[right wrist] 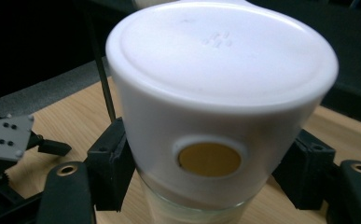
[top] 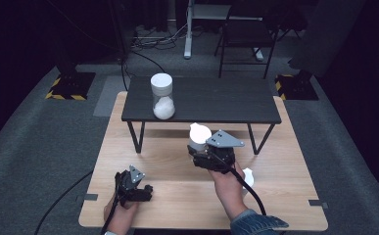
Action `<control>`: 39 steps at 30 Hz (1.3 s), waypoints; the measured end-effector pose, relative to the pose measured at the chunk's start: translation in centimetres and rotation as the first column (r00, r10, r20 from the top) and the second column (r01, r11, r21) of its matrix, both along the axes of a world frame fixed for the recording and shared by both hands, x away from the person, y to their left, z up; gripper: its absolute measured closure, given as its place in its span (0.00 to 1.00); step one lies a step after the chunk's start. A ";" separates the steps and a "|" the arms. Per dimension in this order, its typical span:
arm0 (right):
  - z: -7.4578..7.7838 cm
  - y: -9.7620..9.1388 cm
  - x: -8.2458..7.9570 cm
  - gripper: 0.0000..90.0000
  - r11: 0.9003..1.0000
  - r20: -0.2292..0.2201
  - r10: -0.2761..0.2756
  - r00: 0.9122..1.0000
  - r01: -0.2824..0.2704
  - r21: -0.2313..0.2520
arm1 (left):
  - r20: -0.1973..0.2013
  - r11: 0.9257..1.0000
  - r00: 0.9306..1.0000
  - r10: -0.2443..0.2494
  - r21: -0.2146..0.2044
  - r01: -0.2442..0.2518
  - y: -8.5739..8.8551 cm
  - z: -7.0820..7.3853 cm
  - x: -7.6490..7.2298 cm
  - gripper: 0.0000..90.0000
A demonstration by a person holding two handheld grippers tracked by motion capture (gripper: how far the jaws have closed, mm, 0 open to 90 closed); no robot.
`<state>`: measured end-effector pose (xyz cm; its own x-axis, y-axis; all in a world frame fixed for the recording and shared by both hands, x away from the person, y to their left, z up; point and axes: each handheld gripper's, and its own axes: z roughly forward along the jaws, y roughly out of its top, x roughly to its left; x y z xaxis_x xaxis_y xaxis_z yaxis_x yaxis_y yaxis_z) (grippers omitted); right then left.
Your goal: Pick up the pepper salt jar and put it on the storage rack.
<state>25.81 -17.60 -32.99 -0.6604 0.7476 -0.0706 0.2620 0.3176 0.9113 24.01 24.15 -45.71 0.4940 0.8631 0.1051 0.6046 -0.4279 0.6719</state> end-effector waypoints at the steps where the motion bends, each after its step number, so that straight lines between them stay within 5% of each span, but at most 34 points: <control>1: 0.6 -0.2 -0.1 0.34 1.000 0.004 0.001 1.000 -0.001 0.002 | 0.000 1.000 1.000 0.000 -0.001 0.000 0.0 0.0 0.0 0.07; 10: 6.2 -1.0 0.8 0.34 1.000 0.045 -0.009 0.999 0.009 0.013 | -0.001 1.000 1.000 0.002 0.000 -0.002 0.0 0.0 0.0 0.07; 18: 9.4 -0.2 3.8 0.34 0.999 0.047 -0.037 0.998 0.037 -0.012 | -0.001 1.000 1.000 0.002 0.000 -0.002 0.0 0.0 0.0 0.07; 26: 9.8 0.5 6.8 0.34 0.996 0.039 -0.085 0.996 0.086 -0.006 | -0.001 1.000 1.000 0.001 0.001 -0.001 0.0 0.0 0.0 0.07; 39: 8.2 0.2 9.7 0.34 0.993 0.000 -0.117 0.993 0.116 0.031 | -0.002 1.000 1.000 0.006 -0.001 -0.006 0.0 0.0 0.0 0.07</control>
